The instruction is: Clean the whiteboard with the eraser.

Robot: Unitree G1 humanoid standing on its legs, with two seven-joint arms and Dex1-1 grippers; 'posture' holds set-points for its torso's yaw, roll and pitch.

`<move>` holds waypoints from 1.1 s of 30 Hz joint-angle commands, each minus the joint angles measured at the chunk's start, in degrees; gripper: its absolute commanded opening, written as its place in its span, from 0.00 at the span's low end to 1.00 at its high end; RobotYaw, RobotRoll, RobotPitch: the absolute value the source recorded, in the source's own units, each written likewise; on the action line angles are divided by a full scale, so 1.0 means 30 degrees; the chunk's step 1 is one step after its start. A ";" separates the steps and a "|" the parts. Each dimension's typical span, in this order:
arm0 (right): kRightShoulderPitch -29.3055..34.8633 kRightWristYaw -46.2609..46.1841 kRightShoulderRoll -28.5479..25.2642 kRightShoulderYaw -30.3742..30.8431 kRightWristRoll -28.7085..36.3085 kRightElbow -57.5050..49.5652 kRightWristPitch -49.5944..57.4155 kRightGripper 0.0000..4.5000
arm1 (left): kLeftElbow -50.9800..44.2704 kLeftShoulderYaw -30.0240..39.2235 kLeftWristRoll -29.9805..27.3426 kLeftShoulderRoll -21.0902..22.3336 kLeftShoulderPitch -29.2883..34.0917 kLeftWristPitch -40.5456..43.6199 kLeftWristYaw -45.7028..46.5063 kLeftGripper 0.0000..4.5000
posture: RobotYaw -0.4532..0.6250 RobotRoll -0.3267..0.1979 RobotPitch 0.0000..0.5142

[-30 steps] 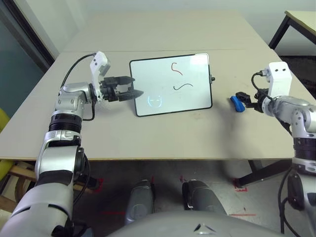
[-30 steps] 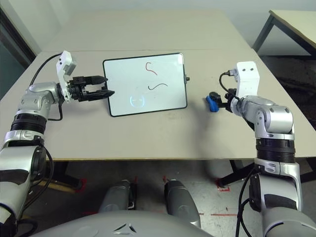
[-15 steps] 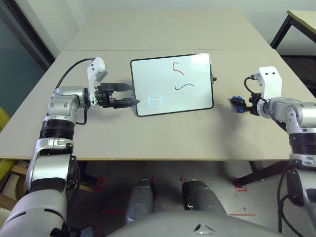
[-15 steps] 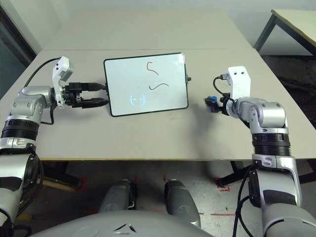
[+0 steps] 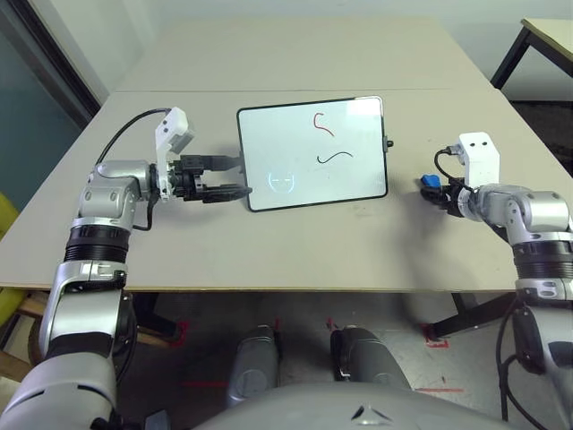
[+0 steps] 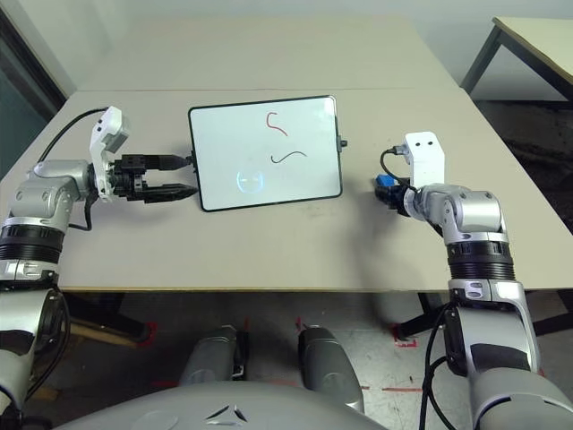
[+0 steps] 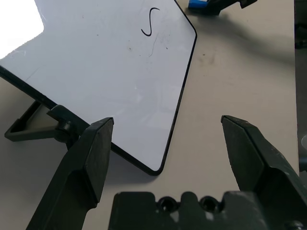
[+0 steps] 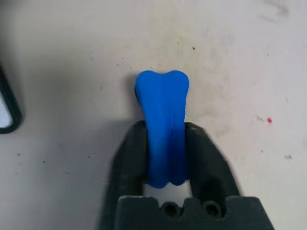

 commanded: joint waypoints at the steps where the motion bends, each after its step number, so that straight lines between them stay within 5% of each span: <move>1: 0.0093 0.1177 -0.0503 0.0733 0.0048 -0.1897 -0.0614 0.07 | -0.0257 -0.0096 -0.0081 0.0370 0.0071 -0.0039 0.0043 1.00 | 0.55 0.62 0.12; 10: 0.0461 0.4784 -0.2791 0.4101 -0.1243 -0.6532 -0.4417 0.05 | -0.0063 -0.0162 0.0008 0.0647 0.0024 -0.0379 -0.0024 1.00 | 0.54 0.62 0.12; 19: -0.1227 0.4684 -0.2933 0.8262 -0.6872 -0.3054 -1.1374 0.04 | 0.0011 -0.0224 0.0018 0.0645 -0.0075 -0.0572 0.0077 1.00 | 0.54 0.62 0.12; 33: -0.1836 0.6603 -0.1683 0.9160 -0.9269 -0.2126 -1.3996 0.04 | -0.0200 -0.0220 -0.0077 0.0673 -0.0086 -0.0509 0.0170 1.00 | 0.55 0.62 0.11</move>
